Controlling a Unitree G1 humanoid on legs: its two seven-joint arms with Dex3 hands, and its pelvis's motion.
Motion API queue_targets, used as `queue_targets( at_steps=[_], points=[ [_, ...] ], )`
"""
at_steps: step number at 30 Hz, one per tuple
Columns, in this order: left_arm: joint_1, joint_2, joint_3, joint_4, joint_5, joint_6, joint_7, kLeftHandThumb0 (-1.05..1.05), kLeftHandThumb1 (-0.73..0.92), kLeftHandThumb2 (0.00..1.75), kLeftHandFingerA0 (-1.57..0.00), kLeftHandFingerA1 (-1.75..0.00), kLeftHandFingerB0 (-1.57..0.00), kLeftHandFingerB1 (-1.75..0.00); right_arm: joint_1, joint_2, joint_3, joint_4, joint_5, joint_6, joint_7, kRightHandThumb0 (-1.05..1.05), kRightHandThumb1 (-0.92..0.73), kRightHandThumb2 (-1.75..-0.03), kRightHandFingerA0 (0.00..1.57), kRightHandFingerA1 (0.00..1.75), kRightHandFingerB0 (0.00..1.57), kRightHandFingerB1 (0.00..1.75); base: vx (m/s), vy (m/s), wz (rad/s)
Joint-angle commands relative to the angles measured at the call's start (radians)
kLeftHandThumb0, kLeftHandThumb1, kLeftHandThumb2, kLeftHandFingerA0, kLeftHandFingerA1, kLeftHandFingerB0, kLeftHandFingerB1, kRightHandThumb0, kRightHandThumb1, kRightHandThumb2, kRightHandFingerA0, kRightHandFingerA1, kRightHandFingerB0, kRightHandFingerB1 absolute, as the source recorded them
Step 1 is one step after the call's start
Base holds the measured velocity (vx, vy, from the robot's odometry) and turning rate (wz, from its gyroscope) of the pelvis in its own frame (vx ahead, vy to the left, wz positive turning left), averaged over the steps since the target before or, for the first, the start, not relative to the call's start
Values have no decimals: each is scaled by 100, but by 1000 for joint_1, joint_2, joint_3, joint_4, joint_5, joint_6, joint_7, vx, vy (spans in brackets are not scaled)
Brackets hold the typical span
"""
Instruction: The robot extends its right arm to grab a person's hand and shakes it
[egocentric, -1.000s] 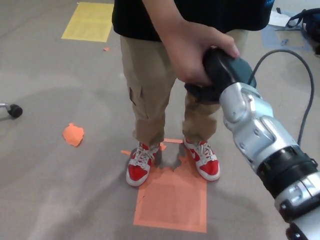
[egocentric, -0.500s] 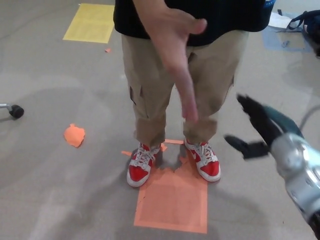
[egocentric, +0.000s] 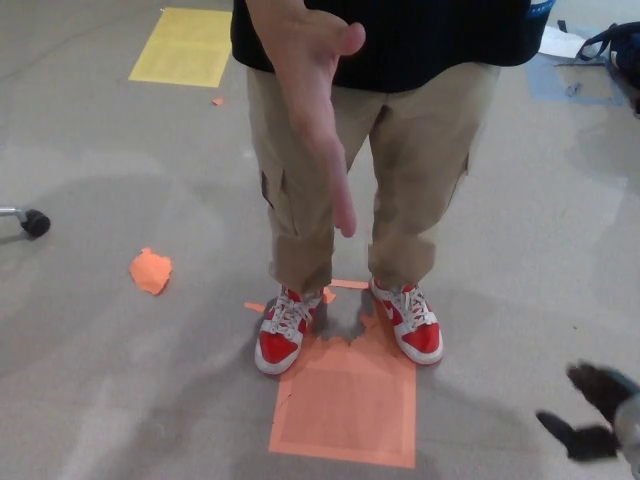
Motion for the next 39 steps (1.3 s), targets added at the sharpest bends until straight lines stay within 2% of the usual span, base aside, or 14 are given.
queue_targets(
  at_steps=[1, 5, 6, 13, 15, 16, 18, 19, 24, 26, 28, 34, 35, 39],
  points=[
    [5, 7, -5, 14, 5, -6, 2, -64, 88, 66, -16, -31, -10, -26, 14, 0, 5, 143, 24, -66, 83, -85, -76, -97, 0, 11, 0, 2, 0, 0, 0],
    [9, 3, -1, 16, -3, -10, -4, -62, 87, 67, -15, -31, -10, -25, 51, -7, 46, 213, -1, -141, 150, -78, -85, -114, 0, 14, 0, 17, 0, 0, 0],
    [9, 5, -6, 13, 4, -7, -3, -67, 68, 98, -5, -42, -1, -34, 64, -6, 28, 225, 21, -140, 164, -81, -81, -111, 0, 18, 13, 25, 0, 0, 0],
    [12, -9, -9, 18, 2, 9, -5, -70, 68, 99, -10, -45, 0, -35, 133, -24, -72, 252, 109, -149, 205, -85, -78, -113, 0, 21, 13, 24, 0, 0, 0],
    [16, -16, -11, 21, 3, 8, -4, -64, 88, 66, -16, -31, -10, -26, 155, -32, -126, 251, 149, -165, 221, -81, -77, -114, 0, 22, 6, 22, 0, 0, 0],
    [23, -21, -14, 32, 6, 0, 3, -33, 60, 111, 0, -47, 0, -47, 175, -37, -138, 257, 147, -153, 223, -86, -81, -116, 0, 19, 0, 16, 0, 0, 0],
    [32, -30, -19, 39, 8, 7, 6, -68, 66, 98, -11, -45, 0, -38, 207, -42, -153, 261, 137, -137, 210, -87, -81, -114, 3, 21, 7, 18, 0, 0, 0],
    [44, -31, -24, 37, 12, 1, 7, -34, 58, 111, 0, -47, 0, -47, 221, -44, -145, 263, 124, -136, 211, -90, -83, -115, 7, 24, 9, 17, 0, 0, 0],
    [73, -29, -32, 33, 13, -13, 17, -34, 58, 111, 0, -47, 0, -47, 236, -30, -135, 265, 115, -114, 217, -84, -75, -114, 0, 26, 3, 19, 0, 0, 0],
    [85, -24, -34, 29, 13, -12, 17, -67, 89, 67, -17, -32, -9, -25, 244, -17, -131, 263, 113, -113, 204, -89, -77, -110, 8, 33, 9, 24, 0, 0, 0],
    [88, -21, -37, 34, 17, -7, 21, -71, 71, 103, -7, -44, -2, -32, 245, -11, -124, 262, 106, -106, 193, -89, -78, -111, 8, 32, 9, 25, 0, 0, 0],
    [72, -24, -36, 41, 13, -1, 12, -72, 70, 101, -10, -45, 0, -35, 235, -16, -103, 261, 95, -108, 204, -87, -79, -111, 9, 33, 9, 24, 0, 0, 0],
    [68, -25, -36, 43, 14, -4, 20, -67, 88, 66, -16, -31, -10, -25, 229, -15, -103, 261, 97, -106, 204, -88, -79, -111, 9, 32, 8, 22, 0, 0, 0],
    [53, -28, -33, 55, 13, -3, 24, -72, 68, 100, -9, -45, 0, -35, 219, -16, -100, 261, 99, -110, 217, -87, -80, -112, 9, 35, 9, 25, 0, 0, 0]
  ],
)
